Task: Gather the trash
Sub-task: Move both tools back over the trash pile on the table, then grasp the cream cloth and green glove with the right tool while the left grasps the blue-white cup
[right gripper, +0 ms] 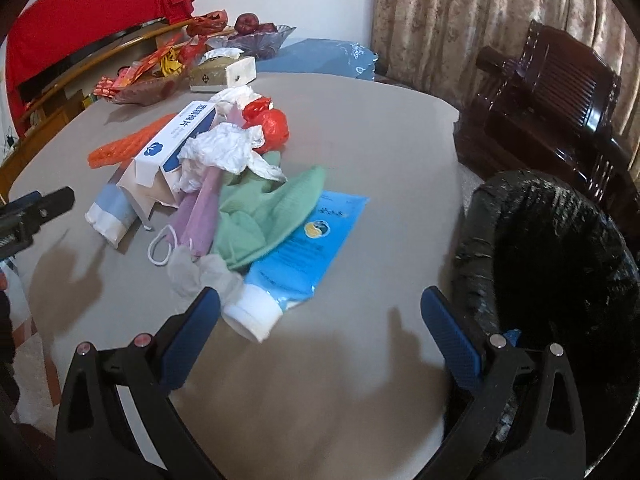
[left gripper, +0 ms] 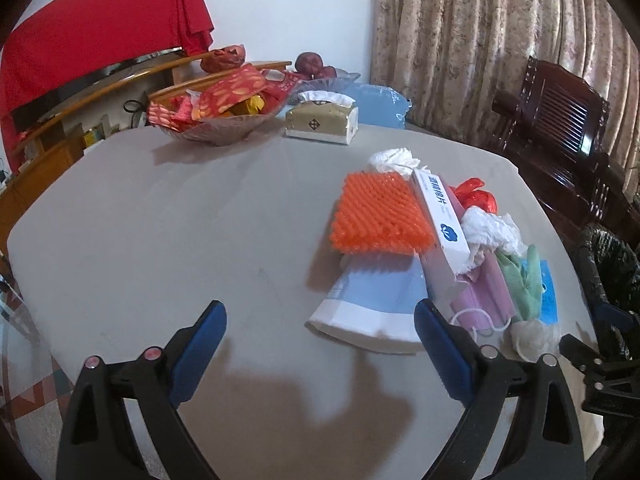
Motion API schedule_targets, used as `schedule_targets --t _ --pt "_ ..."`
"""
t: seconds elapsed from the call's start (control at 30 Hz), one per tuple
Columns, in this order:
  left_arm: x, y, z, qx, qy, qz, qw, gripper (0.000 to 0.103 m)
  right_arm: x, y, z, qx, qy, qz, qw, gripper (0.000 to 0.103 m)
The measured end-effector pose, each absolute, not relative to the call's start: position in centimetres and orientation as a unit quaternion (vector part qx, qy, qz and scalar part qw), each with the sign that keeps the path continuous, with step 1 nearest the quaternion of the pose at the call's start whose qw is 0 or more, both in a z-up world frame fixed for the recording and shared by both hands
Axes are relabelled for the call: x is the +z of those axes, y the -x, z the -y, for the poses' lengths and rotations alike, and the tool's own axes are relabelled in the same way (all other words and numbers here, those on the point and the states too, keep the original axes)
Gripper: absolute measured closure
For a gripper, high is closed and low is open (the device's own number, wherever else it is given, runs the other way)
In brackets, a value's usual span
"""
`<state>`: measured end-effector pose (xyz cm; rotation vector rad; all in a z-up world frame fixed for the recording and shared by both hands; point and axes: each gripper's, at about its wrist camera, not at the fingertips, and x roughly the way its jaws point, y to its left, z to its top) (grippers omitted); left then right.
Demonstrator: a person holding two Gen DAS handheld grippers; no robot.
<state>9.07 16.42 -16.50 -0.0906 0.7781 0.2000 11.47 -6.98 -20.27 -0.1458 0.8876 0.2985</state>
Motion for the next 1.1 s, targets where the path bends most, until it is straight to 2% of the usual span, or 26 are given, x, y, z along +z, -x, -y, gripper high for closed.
schedule_targets --t 0.3,0.43,0.53,0.67,0.77,0.87,1.1 --pt "-16.2 -9.2 -16.5 0.103 0.036 -0.376 0.920 0.010 -19.4 -12.1 4.6 0.185 0.048 -0.414 0.890 0.006" --pt "-16.0 -9.2 -17.2 0.109 0.035 -0.372 0.921 0.010 -20.4 -12.6 2.1 0.208 0.062 -0.427 0.878 0.024" --pt "-16.0 -9.4 -17.2 0.105 0.033 -0.371 0.922 0.010 -21.4 -13.2 1.1 0.202 0.072 -0.442 0.871 0.032" --pt "-16.5 -10.1 -16.9 0.086 0.042 -0.377 0.921 0.010 -22.0 -13.3 0.9 0.210 0.089 -0.443 0.867 0.057" --pt "-17.2 -11.1 -16.3 0.069 0.046 -0.384 0.920 0.010 -21.5 -13.7 1.6 0.223 0.072 -0.449 0.862 0.071" --pt "-17.9 -12.2 -15.7 0.057 0.047 -0.395 0.916 0.010 -21.0 -13.5 2.1 0.225 0.070 -0.445 0.864 0.074" --pt "-20.2 -14.8 -14.4 0.049 0.029 -0.423 0.904 0.010 -21.0 -13.5 3.1 0.224 0.057 -0.446 0.865 0.074"
